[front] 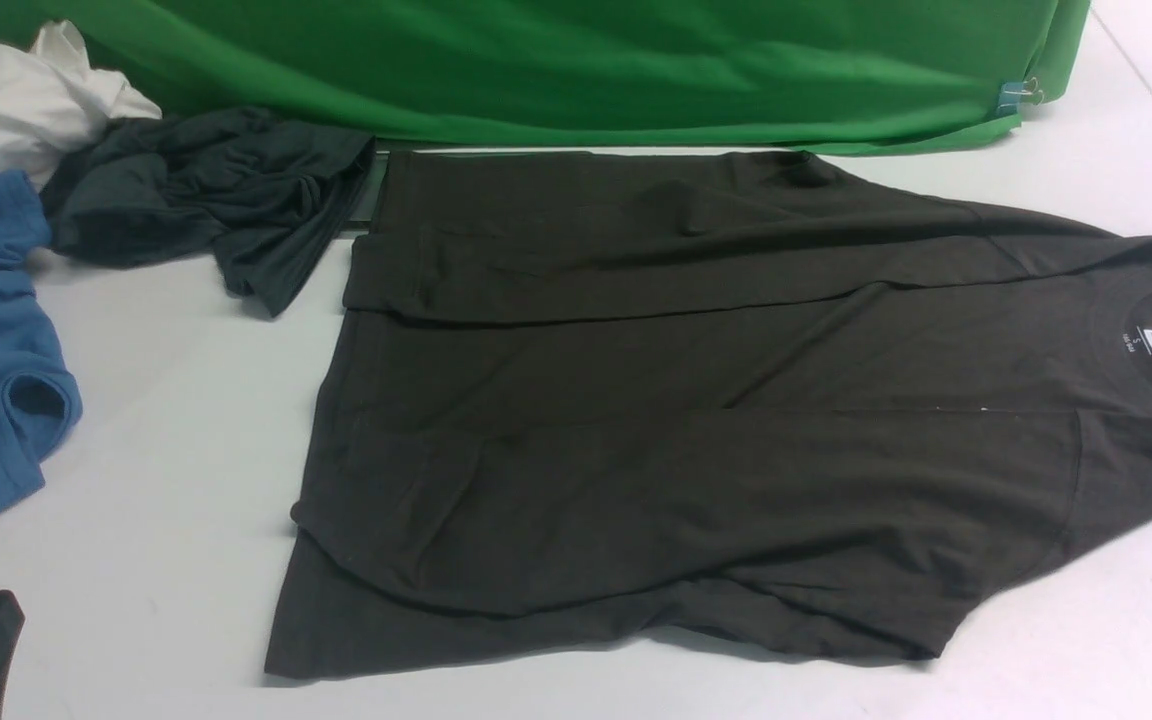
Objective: Fold a long-sleeved shirt on a white desktop.
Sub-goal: 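Grasp the left edge of the dark T-shirt lying flat on the table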
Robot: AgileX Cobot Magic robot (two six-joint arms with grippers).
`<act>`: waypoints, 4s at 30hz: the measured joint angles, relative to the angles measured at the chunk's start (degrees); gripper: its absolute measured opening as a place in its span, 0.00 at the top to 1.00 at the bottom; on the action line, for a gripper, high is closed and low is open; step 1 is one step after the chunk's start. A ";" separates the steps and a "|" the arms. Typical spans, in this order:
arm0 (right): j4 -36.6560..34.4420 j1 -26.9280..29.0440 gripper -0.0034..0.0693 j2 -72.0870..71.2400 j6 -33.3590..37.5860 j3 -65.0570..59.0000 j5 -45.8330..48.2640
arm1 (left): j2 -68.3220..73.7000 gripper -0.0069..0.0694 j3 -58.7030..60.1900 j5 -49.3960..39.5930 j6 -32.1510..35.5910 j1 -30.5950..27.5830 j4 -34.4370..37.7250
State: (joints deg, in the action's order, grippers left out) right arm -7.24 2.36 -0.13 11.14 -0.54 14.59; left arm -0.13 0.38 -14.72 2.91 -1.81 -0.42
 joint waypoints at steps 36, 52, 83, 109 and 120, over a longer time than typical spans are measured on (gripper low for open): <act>0.05 0.00 0.62 0.00 -0.24 0.00 -2.67 | 0.00 0.88 0.00 21.85 0.59 0.00 -9.30; 0.00 0.00 0.62 0.00 -28.31 0.00 -21.08 | 0.00 0.88 0.00 32.24 -17.67 0.00 -9.12; -0.05 0.00 0.62 42.88 -29.98 40.80 -15.69 | 45.70 0.88 -34.56 20.30 -62.49 0.04 -43.37; 0.00 -10.24 0.62 50.71 -16.85 43.42 -3.06 | 78.58 0.88 -52.53 -32.60 37.21 0.18 59.02; -0.04 -23.92 0.62 54.89 -12.20 43.97 14.40 | 82.29 0.88 -72.70 -27.88 23.62 0.18 30.93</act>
State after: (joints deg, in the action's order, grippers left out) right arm -7.29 -21.56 54.75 -1.06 43.43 28.99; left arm 82.15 -72.32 -42.60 26.54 -1.63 30.51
